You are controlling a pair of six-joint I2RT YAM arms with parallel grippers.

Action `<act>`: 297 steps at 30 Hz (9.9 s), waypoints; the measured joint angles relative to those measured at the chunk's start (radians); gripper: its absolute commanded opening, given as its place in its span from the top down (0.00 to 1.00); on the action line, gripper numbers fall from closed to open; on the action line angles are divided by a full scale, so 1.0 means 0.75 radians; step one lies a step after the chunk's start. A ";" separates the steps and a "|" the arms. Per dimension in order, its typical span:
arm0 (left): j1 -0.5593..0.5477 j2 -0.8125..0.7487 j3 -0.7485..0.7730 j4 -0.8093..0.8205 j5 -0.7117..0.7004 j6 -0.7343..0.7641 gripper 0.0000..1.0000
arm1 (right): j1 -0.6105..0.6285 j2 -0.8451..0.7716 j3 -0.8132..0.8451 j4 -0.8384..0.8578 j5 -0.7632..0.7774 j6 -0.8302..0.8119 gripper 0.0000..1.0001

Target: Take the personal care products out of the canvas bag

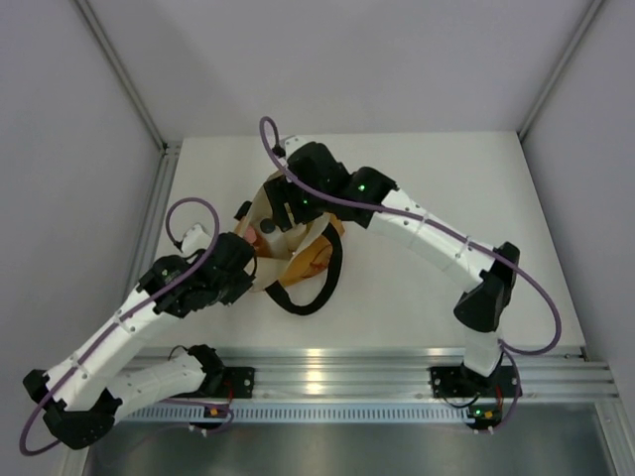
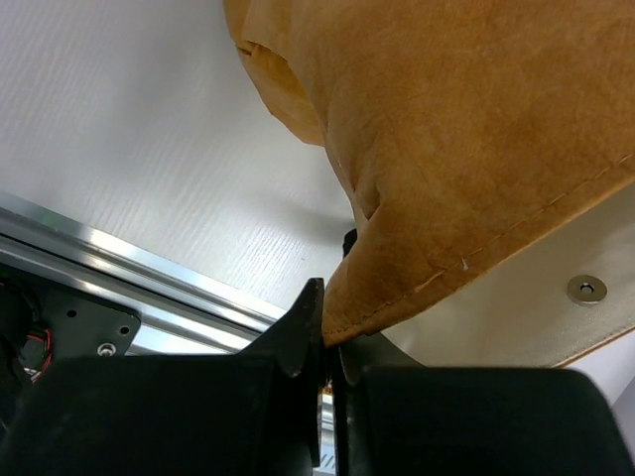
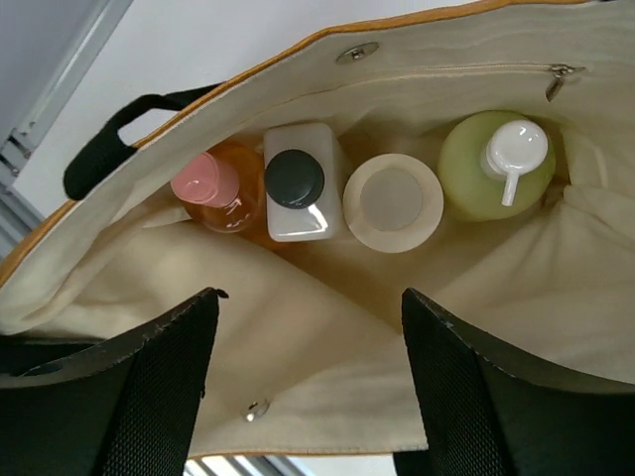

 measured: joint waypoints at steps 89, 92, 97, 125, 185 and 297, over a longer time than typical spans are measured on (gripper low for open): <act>0.000 0.205 0.217 -0.047 -0.164 0.072 1.00 | 0.095 -0.054 0.194 0.079 0.325 -0.292 1.00; 0.000 0.205 0.217 -0.047 -0.164 0.061 1.00 | 0.095 -0.093 0.244 0.071 0.352 -0.306 1.00; 0.001 0.202 0.216 -0.048 -0.164 0.046 1.00 | 0.095 -0.200 0.262 0.052 0.428 -0.326 1.00; 0.001 0.202 0.217 -0.046 -0.163 0.052 1.00 | -0.511 -0.920 -1.191 0.536 0.423 -0.248 1.00; 0.001 0.107 0.091 0.020 -0.165 -0.088 1.00 | 0.094 -0.025 -0.454 0.739 -0.027 -0.099 0.25; 0.001 0.196 0.155 0.052 -0.161 0.057 1.00 | -1.128 -1.223 -1.812 1.043 -0.067 -0.370 1.00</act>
